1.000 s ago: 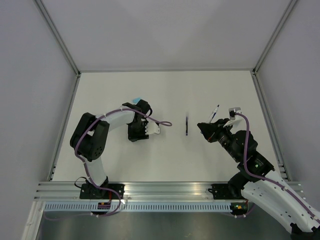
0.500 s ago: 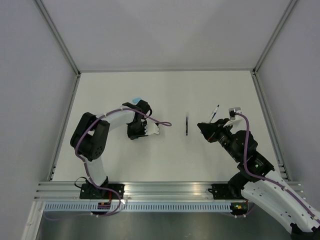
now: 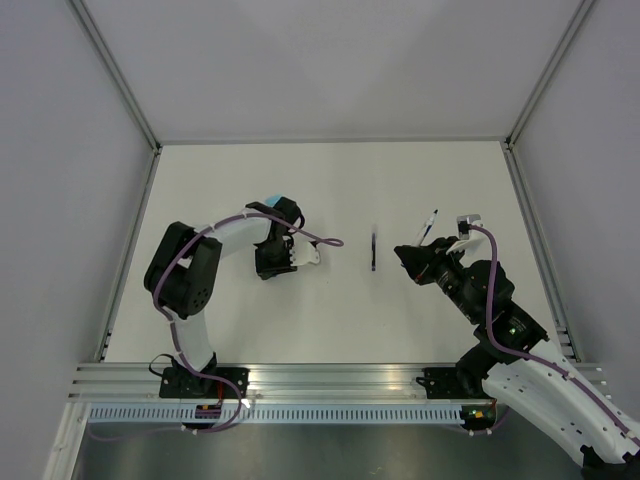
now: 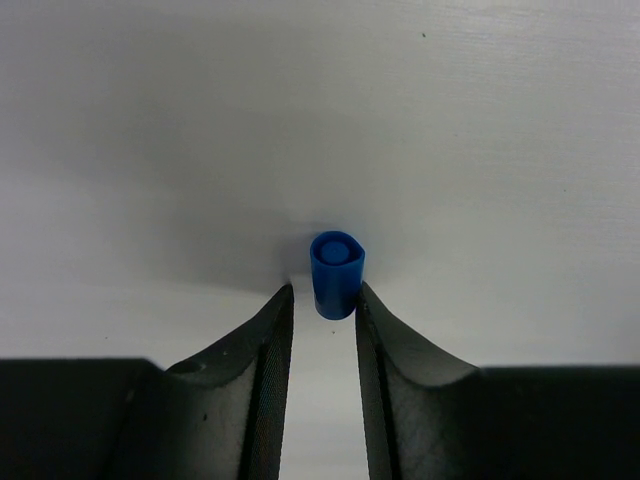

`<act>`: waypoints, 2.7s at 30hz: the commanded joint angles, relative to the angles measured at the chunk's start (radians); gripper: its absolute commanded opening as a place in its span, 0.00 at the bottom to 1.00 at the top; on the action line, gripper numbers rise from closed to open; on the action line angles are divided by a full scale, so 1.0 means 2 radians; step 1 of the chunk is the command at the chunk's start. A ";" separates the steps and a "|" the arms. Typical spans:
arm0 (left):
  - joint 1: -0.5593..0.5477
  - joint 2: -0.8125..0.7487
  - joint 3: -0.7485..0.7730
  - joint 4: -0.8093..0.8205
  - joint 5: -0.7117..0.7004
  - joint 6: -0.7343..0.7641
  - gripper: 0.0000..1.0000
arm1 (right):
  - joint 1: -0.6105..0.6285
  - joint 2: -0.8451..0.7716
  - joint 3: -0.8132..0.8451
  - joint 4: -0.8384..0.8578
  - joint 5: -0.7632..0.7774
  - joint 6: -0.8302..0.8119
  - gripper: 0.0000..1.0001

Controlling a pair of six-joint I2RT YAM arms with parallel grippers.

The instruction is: Insert the pens into the pen caps

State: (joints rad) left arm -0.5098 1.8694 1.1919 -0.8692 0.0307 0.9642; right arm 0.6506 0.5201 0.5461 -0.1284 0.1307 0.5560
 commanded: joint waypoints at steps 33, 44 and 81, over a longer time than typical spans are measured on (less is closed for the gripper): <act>0.000 0.061 0.018 0.025 0.071 -0.059 0.39 | 0.001 -0.004 0.021 0.007 0.007 0.000 0.02; 0.000 0.074 0.032 0.011 0.062 -0.079 0.40 | 0.001 -0.004 0.021 0.007 0.005 0.001 0.02; -0.004 -0.017 0.043 0.056 0.173 -0.202 0.03 | 0.001 0.061 0.008 0.038 0.004 0.002 0.02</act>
State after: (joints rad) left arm -0.5144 1.8927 1.2678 -0.8173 0.2638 0.6273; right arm 0.6506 0.6399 0.5461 -0.1085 0.1368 0.5564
